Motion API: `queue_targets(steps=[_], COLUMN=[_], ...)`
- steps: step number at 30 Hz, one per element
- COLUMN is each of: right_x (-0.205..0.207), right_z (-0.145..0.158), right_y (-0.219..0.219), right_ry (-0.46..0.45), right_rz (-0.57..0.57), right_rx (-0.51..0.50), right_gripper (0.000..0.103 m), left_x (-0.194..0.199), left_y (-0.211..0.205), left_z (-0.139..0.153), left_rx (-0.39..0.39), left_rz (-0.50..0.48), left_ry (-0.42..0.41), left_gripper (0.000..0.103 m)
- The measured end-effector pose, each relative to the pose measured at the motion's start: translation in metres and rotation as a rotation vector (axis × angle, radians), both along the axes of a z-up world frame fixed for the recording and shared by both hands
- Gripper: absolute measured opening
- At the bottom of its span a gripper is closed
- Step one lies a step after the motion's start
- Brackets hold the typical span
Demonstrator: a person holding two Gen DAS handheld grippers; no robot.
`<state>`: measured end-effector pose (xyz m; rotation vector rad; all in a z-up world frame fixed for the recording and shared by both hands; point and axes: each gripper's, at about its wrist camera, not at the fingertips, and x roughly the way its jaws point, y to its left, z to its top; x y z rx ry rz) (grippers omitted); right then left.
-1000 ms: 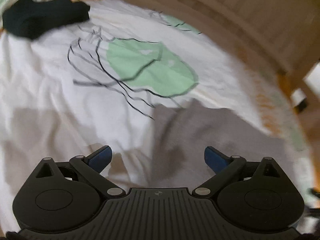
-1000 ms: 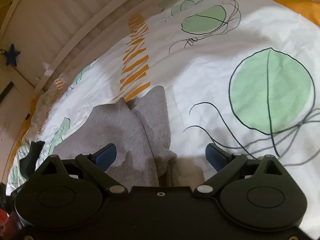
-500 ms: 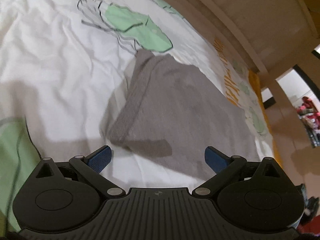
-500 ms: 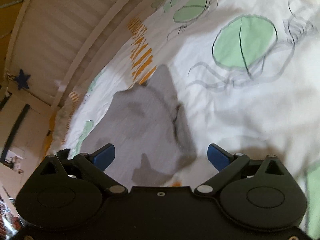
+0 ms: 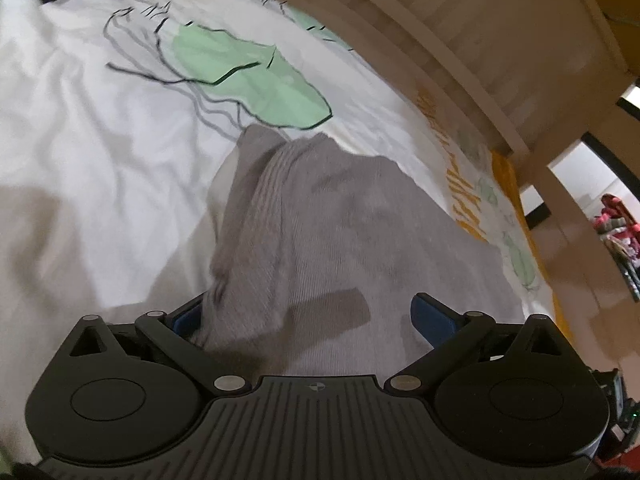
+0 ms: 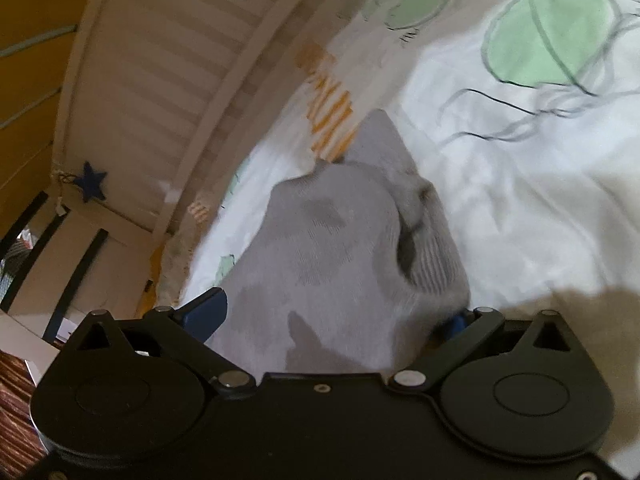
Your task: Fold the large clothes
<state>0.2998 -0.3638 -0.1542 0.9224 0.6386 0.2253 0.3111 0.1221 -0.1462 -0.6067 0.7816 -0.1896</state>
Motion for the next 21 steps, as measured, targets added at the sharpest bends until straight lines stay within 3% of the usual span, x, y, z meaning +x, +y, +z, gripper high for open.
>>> queue_targets(steps=[6, 8, 10, 11, 13, 14, 17, 21], right_x=[0.012, 0.01, 0.008, 0.007, 0.004, 0.004, 0.003, -0.005], right_z=[-0.003, -0.001, -0.005, -0.009, -0.014, -0.014, -0.004, 0.014], right_y=[0.011, 0.013, 0.01, 0.007, 0.002, 0.002, 0.009, 0.013], right_ry=[-0.071, -0.065, -0.03, -0.007, -0.004, -0.003, 0.004, -0.001], right_rz=[0.033, 0.038, 0.042, 0.033, 0.024, 0.025, 0.027, 0.012], right_rx=[-0.058, -0.088, -0.088, -0.074, -0.04, -0.047, -0.104, -0.134], right_gripper=[0.103, 0.093, 0.048, 0.039, 0.031, 0.03, 0.028, 0.021], left_x=[0.001, -0.003, -0.009, -0.009, -0.008, -0.006, -0.007, -0.018], left_y=[0.005, 0.008, 0.008, 0.008, 0.008, 0.009, 0.017, 0.017], left_z=[-0.002, -0.002, -0.001, 0.0, 0.002, 0.001, -0.001, 0.021], left_rx=[-0.043, -0.064, -0.071, -0.071, -0.044, -0.026, -0.102, -0.094], left_rz=[0.02, 0.036, 0.045, 0.043, 0.047, 0.054, 0.071, 0.047], left_ry=[-0.024, -0.018, -0.006, -0.004, 0.007, 0.03, 0.036, -0.014], left_gripper=[0.101, 0.096, 0.091, 0.087, 0.05, 0.017, 0.016, 0.016])
